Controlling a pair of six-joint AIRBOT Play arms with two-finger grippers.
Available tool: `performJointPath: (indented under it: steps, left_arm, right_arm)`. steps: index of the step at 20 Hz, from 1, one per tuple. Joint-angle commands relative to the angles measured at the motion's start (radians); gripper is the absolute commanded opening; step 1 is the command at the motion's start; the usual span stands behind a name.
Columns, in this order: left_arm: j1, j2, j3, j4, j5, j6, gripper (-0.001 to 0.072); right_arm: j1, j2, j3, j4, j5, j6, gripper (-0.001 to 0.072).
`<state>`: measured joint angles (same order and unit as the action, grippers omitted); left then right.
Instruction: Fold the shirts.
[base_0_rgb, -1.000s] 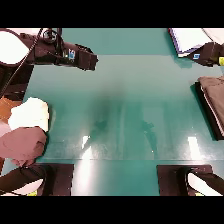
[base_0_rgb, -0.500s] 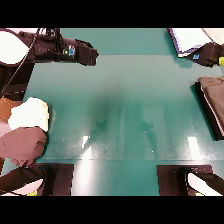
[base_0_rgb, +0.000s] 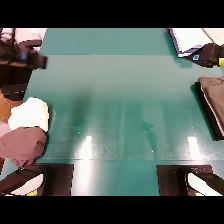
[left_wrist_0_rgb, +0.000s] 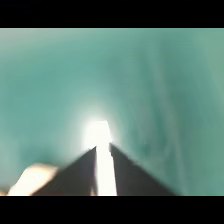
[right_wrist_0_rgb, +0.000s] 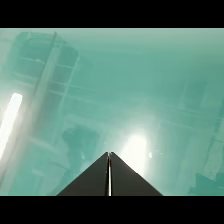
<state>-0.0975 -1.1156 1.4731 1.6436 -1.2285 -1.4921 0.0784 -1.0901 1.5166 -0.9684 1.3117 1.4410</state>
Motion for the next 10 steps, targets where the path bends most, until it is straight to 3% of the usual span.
performJointPath:
  steps: [1, 6, 8, 9, 10]
  left_arm:
    - [0.204, 0.008, -0.182, 0.056, -0.045, -0.018, 0.0709]
    - [0.344, 0.000, -0.578, 0.056, 0.186, -0.038, 0.0719]
    - [0.354, -0.003, -0.631, 0.058, 0.203, -0.050, 0.0718]
    - [0.354, -0.001, -0.627, 0.054, 0.193, -0.054, 0.0628]
    - [0.354, 0.001, -0.615, 0.051, 0.175, -0.053, 0.0349]
  right_arm:
    - [-0.001, 0.000, 0.000, 0.000, 0.000, 0.000, 0.0019]
    - [-0.001, 0.000, 0.000, 0.000, -0.004, 0.000, 0.0019]
    - [-0.001, 0.000, 0.000, 0.000, -0.010, 0.000, 0.0019]
    - [-0.001, 0.000, 0.000, 0.000, -0.018, 0.000, 0.0019]
    - [-0.001, 0.000, 0.000, 0.000, -0.030, 0.000, 0.0019]
